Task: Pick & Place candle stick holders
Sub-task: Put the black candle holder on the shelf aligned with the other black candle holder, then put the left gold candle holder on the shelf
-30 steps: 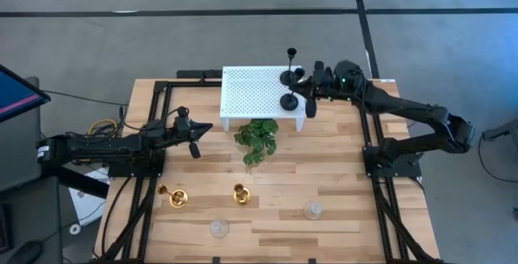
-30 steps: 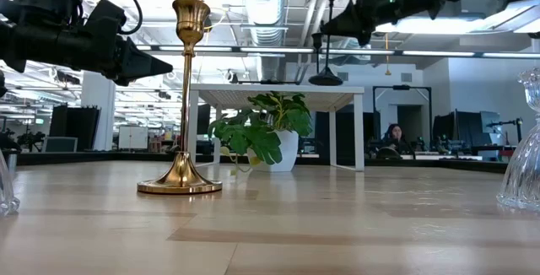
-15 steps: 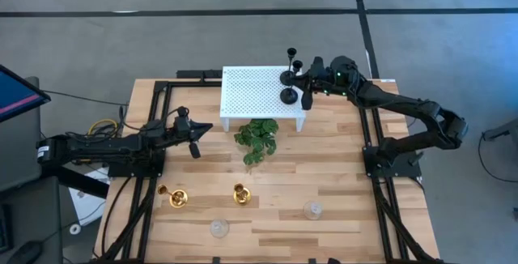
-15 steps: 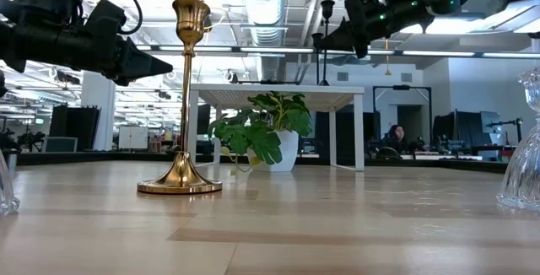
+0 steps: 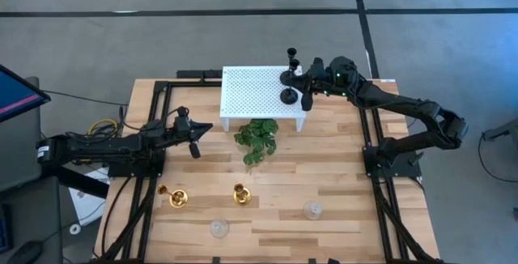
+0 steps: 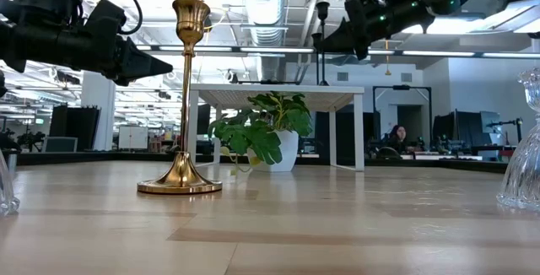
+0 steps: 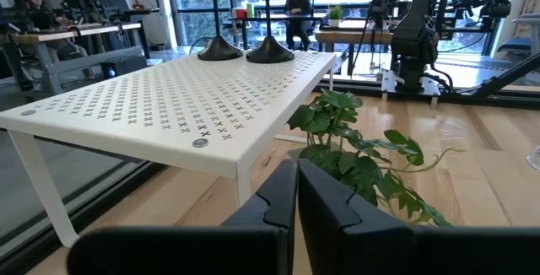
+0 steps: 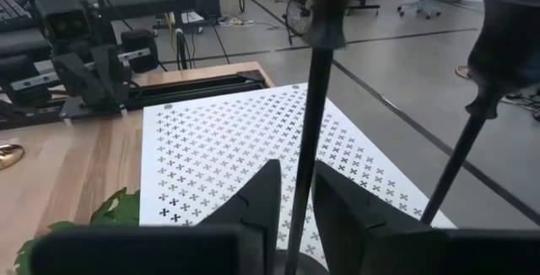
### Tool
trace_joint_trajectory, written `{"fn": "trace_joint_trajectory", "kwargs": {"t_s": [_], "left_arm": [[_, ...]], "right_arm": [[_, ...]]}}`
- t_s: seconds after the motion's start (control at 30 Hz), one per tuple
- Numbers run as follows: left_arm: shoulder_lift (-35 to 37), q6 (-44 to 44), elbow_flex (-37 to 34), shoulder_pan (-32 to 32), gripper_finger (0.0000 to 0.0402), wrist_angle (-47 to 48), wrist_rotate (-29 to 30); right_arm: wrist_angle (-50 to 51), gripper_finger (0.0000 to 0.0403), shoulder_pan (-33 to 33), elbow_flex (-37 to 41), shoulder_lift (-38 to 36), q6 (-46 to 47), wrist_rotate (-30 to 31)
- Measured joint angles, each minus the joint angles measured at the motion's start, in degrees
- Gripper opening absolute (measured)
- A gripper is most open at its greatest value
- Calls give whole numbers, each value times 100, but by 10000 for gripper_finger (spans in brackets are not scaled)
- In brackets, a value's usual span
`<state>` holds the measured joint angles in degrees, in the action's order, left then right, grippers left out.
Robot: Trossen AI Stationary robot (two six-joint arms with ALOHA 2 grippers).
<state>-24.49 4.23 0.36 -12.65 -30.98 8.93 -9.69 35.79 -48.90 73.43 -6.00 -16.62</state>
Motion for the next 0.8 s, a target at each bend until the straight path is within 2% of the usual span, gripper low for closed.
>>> {"fn": "trace_joint_trajectory", "kwargs": {"t_s": [0.23, 0.57, 0.67, 0.8], "left_arm": [[0, 0, 0, 0, 14, 0, 0], [0, 0, 0, 0, 14, 1, 1], [0, 2, 0, -1, 14, 2, 0], [0, 0, 0, -1, 14, 2, 0]], "right_arm": [[-11, 104, -4, 0, 0, -59, 0], [307, 233, -9, 2, -251, -57, 0], [732, 245, 4, 2, -572, -58, 20], [1410, 237, 4, 2, -1131, -59, 21]]}}
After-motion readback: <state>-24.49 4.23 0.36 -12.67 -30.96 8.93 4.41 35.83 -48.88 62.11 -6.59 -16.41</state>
